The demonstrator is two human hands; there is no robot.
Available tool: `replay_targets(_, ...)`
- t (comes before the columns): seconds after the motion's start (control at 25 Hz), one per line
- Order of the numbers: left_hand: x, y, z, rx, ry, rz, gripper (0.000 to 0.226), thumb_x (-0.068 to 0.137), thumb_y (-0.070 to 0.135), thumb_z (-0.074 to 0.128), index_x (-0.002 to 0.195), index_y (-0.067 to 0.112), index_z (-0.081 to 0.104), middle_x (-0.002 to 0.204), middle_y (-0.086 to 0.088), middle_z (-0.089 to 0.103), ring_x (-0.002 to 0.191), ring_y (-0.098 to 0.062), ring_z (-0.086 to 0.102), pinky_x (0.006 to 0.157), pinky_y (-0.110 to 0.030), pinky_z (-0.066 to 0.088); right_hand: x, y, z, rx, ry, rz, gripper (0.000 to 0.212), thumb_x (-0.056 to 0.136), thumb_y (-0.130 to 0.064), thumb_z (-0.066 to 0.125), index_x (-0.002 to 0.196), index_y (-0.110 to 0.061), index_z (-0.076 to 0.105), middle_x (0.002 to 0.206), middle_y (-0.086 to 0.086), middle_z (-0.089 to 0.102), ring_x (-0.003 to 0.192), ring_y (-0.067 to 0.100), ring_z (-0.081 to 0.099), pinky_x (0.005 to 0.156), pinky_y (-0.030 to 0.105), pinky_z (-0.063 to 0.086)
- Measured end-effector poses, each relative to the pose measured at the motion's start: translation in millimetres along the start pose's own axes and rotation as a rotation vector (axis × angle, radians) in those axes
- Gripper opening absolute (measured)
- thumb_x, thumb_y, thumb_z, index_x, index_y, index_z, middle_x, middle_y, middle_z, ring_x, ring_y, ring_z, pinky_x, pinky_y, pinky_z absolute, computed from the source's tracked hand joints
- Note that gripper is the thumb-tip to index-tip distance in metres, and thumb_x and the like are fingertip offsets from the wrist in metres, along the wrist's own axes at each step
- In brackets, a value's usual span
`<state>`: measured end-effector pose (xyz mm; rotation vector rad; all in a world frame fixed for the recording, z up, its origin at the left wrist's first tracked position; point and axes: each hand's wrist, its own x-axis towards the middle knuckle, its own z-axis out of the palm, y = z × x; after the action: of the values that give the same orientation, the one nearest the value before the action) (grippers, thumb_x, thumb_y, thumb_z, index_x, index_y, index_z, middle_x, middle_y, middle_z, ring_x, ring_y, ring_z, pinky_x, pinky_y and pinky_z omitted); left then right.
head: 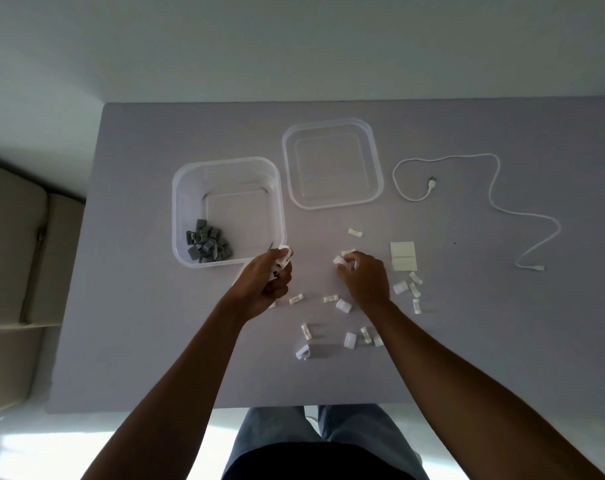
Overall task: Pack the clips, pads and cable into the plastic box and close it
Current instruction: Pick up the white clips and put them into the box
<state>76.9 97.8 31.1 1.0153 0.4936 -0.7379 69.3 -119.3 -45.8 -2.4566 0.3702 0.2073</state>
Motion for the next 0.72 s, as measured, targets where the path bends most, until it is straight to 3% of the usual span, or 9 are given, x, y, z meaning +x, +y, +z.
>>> replay_targets(0.12, -4.1, 6.3, -6.1, -0.050, -0.007, 0.020, 0.012, 0.096, 0.021, 0.046, 0.090, 0.015, 0.055, 0.062, 0.000, 0.034, 0.044, -0.009, 0.017, 0.039, -0.020, 0.016, -5.2, -7.2, -18.0, 0.787, -0.115, 0.330, 0.020, 0.083, -0.028, 0.074, 0.082, -0.010, 0.065, 0.066, 0.000, 0.055, 0.053, 0.016, 0.047, 0.048, 0.023, 0.034)
replay_targets(0.2, -6.8, 7.8, -12.9, -0.094, -0.031, 0.007, 0.014, 0.096, 0.020, 0.043, 0.094, 0.016, 0.056, 0.062, 0.000, 0.035, 0.046, -0.009, 0.014, 0.041, -0.021, 0.013, -17.9, -3.3, -34.9, 1.291, -0.305, 0.497, 0.021, 0.084, -0.027, 0.066, 0.074, -0.014, 0.052, 0.065, 0.003, 0.043, 0.049, 0.016, 0.034, 0.045, 0.026, 0.023)
replay_targets(0.28, -9.3, 8.4, -18.1, -0.135, -0.097, -0.006, 0.019, 0.095, 0.021, 0.038, 0.094, 0.017, 0.057, 0.061, -0.001, 0.037, 0.046, -0.010, 0.012, 0.041, -0.021, 0.012, -31.6, 5.9, -48.8, 1.469, -0.406, 0.502, 0.021, 0.084, -0.026, 0.055, 0.070, -0.015, 0.044, 0.067, 0.006, 0.043, 0.049, 0.018, 0.033, 0.048, 0.028, 0.018)
replay_targets(0.4, -12.3, 9.6, -20.1, -0.153, -0.194, -0.021, 0.022, 0.087, 0.018, 0.036, 0.092, 0.016, 0.057, 0.059, -0.002, 0.038, 0.043, -0.010, 0.012, 0.038, -0.020, 0.010, -40.0, 18.0, -62.4, 1.484, -0.412, 0.480, 0.029, 0.090, -0.031, 0.044, 0.067, -0.013, 0.042, 0.065, 0.010, 0.042, 0.047, 0.019, 0.031, 0.052, 0.032, 0.012)
replay_targets(0.52, -14.7, 11.3, -17.9, -0.140, -0.249, -0.030, 0.021, 0.077, 0.018, 0.040, 0.089, 0.013, 0.056, 0.058, -0.002, 0.039, 0.040, -0.010, 0.011, 0.038, -0.017, 0.011, -37.8, 17.7, -69.9, 1.357, -0.298, 0.504, 0.044, 0.096, -0.040, 0.050, 0.063, -0.011, 0.043, 0.056, 0.008, 0.045, 0.043, 0.016, 0.032, 0.050, 0.028, 0.012)
replay_targets(0.6, -16.0, 13.2, -15.8, -0.117, -0.270, -0.032, 0.019, 0.073, 0.022, 0.047, 0.087, 0.014, 0.056, 0.059, -0.002, 0.040, 0.040, -0.010, 0.011, 0.040, -0.017, 0.011, -33.7, 15.4, -67.5, 1.146, -0.218, 0.454, 0.038, 0.090, -0.032, 0.065, 0.064, -0.009, 0.051, 0.053, 0.007, 0.049, 0.039, 0.015, 0.034, 0.046, 0.023, 0.017)
replay_targets(0.72, -16.0, 14.2, -13.0, -0.074, -0.248, -0.039, 0.018, 0.078, 0.022, 0.041, 0.083, 0.013, 0.056, 0.059, -0.003, 0.041, 0.040, -0.010, 0.011, 0.041, -0.016, 0.012, -32.1, 18.9, -50.3, 0.528, -0.117, 0.195, 0.024, 0.085, -0.029, 0.073, 0.071, -0.011, 0.065, 0.058, -0.002, 0.062, 0.047, 0.014, 0.053, 0.048, 0.022, 0.036)
